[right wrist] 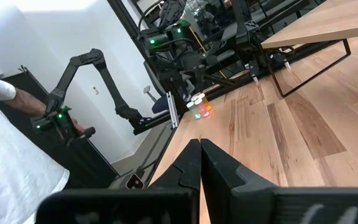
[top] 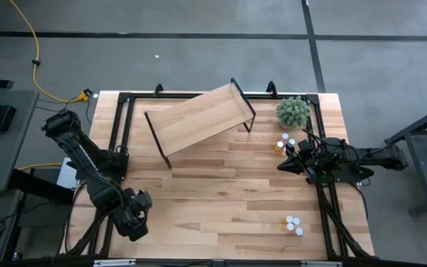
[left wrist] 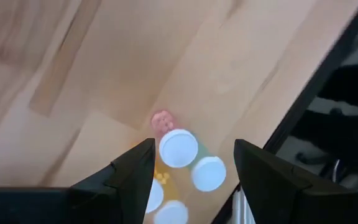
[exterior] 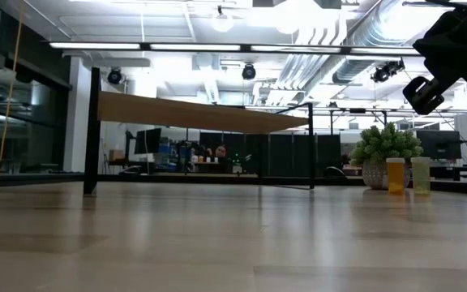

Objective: Pick and place medicine bottles onto shelf by color
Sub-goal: Put the bottom left pink pill bottle on the shelf

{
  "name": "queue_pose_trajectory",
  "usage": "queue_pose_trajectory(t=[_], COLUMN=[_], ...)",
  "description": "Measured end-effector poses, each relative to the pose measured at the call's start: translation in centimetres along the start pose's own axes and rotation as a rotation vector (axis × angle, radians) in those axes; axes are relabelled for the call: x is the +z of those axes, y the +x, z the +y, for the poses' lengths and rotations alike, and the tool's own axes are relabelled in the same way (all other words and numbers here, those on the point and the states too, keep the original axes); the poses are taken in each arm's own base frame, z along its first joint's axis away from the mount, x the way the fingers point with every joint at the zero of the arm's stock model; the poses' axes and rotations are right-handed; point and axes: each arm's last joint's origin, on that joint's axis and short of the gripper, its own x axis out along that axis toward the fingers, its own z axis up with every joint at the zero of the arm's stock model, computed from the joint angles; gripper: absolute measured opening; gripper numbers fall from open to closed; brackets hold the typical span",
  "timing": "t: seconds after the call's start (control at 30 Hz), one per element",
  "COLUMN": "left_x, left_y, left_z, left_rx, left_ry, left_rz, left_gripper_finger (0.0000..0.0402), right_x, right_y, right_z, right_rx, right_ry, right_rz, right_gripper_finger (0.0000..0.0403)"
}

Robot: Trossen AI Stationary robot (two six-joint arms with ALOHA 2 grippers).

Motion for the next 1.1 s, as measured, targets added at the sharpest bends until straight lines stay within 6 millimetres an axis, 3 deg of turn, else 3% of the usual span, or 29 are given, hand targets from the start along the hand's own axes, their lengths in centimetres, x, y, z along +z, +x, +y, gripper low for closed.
queue_pose_trajectory(t=[0.3, 1.1], left_x=[0.5, 0.2], left_y=[1.5, 4.7], left_z=[-0.3, -0.5], left_rx=[0.052, 0.171], left_ry=[-0.132, -0.142], left_rz=[0.039, 0.115], left_gripper_finger=[0.0209, 0.0209], right_x=[0.0, 0.0], right_y=[0.0, 0.0], right_z=[0.0, 0.0], right_rx=[0.0, 0.0], right_ry=[0.0, 0.0], right_rz=[0.0, 0.0], right_gripper_finger=[0.0, 0.0])
